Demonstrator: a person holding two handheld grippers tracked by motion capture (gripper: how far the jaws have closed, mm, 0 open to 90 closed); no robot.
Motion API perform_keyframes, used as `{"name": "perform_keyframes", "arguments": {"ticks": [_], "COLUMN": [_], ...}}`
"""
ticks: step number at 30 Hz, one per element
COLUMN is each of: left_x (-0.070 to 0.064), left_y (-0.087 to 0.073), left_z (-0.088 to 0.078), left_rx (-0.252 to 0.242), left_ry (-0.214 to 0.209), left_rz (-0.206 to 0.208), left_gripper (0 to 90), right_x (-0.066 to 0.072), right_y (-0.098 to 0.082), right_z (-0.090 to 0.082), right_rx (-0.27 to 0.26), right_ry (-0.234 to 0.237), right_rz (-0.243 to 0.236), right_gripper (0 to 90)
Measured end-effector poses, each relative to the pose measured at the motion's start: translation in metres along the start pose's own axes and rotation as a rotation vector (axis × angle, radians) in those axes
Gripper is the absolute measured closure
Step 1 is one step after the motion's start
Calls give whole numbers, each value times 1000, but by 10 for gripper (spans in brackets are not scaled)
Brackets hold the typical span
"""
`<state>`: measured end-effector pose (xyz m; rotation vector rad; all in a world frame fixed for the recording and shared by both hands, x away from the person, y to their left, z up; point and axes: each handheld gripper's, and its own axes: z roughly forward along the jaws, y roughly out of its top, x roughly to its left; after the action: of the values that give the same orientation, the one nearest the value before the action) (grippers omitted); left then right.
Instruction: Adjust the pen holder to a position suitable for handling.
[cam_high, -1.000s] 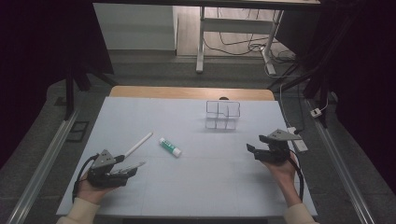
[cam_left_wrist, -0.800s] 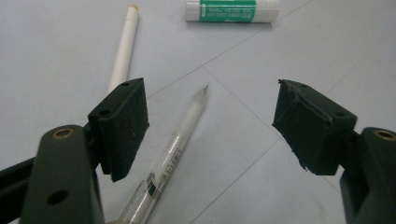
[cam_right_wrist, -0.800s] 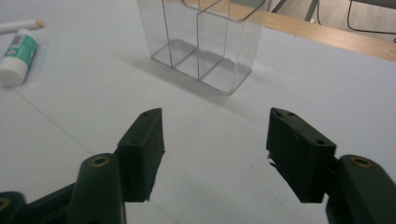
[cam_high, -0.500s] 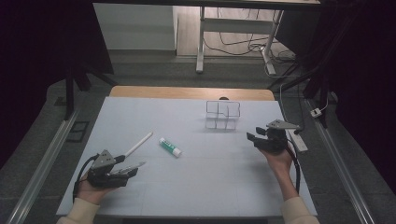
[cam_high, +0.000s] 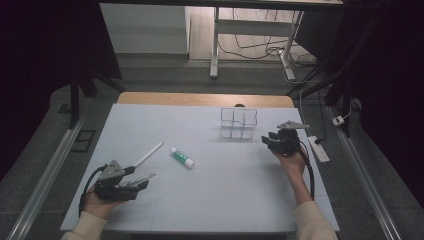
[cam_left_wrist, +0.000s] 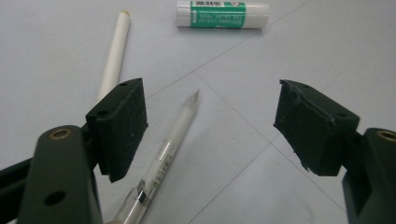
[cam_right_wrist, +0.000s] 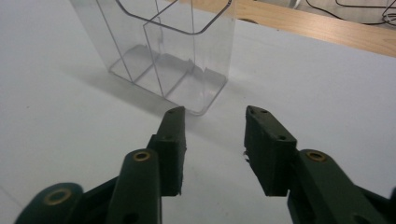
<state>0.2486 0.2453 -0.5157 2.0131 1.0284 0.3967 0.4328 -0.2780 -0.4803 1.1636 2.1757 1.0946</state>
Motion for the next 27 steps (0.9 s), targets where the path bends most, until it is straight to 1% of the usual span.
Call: {"name": "perform_keyframes", "arguments": {"ticks": [1,3,5,6,10,13,14,15,18,21,24,25,27], "left_x": [0,0,1,1,1,1,1,1,1,1,0,0,0], "left_y": [0,0,0,0,0,-1,-1,0,0,0,0,0,0], "left_z": [0,0,0,1,1,2,2,3,3,4,3,4,4], "left_rx": [-2,-3,-5,-4,1,2,5,6,9,9,7,11,13], "left_ry": [0,-1,-9,-8,-8,-12,-13,-13,-12,-14,-19,-19,-20], "left_rz": [1,-1,-10,-9,-3,-8,-9,-9,-7,-9,-9,-6,-4], "left_gripper": [249,249,249,249,249,250,250,250,250,250,250,250,250], "right_x": [1,1,2,1,0,0,0,0,-2,-2,-1,-2,-3], "right_y": [1,2,3,5,6,5,5,5,5,2,1,1,3], "right_z": [2,4,9,15,21,23,25,25,28,29,29,30,31], "right_rx": [-7,-4,7,6,11,3,3,18,14,12,21,18,5], "right_ry": [-5,-12,-31,-28,-12,-15,-11,-11,-14,-17,-17,-20,-8], "right_rz": [-1,-6,-15,-8,0,10,11,5,9,30,18,15,21], "right_gripper": [640,653,699,749,879,888,888,888,888,888,888,888,888]}}
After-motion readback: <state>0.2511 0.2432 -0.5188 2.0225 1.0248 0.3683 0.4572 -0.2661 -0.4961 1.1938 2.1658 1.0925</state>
